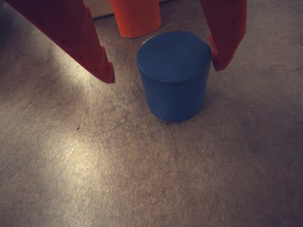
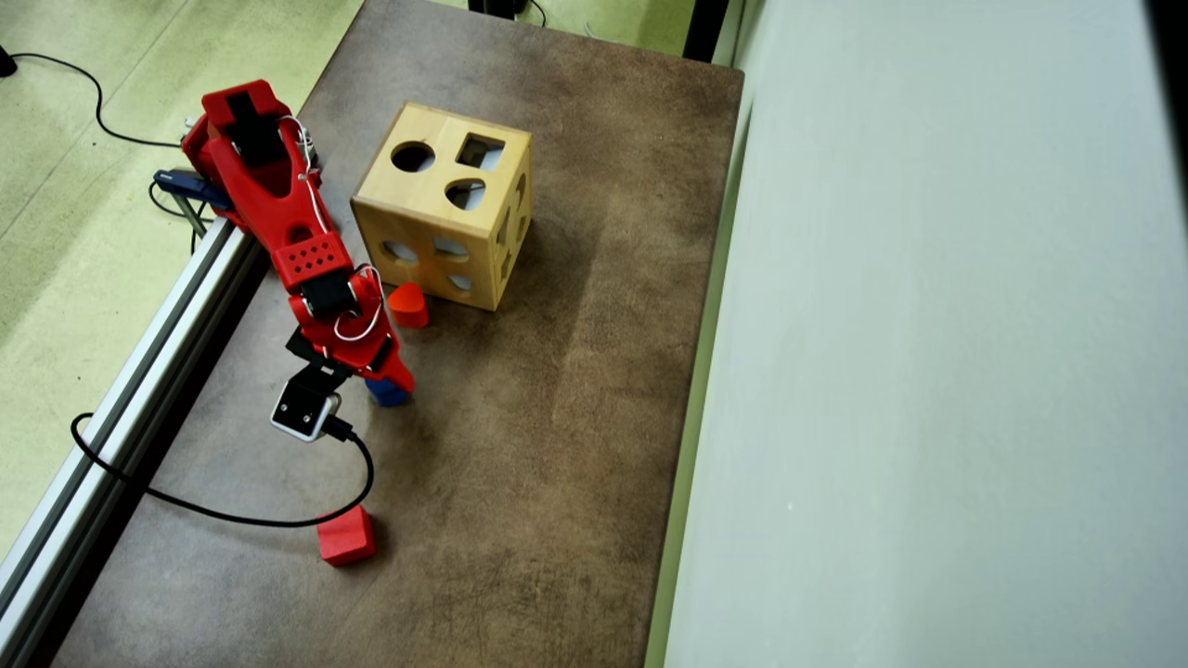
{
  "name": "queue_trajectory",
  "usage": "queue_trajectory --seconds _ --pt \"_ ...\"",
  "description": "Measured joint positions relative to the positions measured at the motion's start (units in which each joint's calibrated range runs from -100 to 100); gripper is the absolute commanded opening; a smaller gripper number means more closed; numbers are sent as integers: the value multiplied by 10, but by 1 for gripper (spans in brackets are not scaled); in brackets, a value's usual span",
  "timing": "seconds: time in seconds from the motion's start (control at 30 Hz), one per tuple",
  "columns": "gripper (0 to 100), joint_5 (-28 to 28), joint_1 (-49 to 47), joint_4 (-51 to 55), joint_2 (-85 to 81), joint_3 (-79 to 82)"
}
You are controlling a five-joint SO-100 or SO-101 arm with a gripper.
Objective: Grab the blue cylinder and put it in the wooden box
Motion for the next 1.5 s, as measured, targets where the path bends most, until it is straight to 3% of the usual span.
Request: queue_trajectory --seconds 0.53,1.5 --pt "26 0 0 0 1 -26" --pt "26 0 -1 0 18 -27"
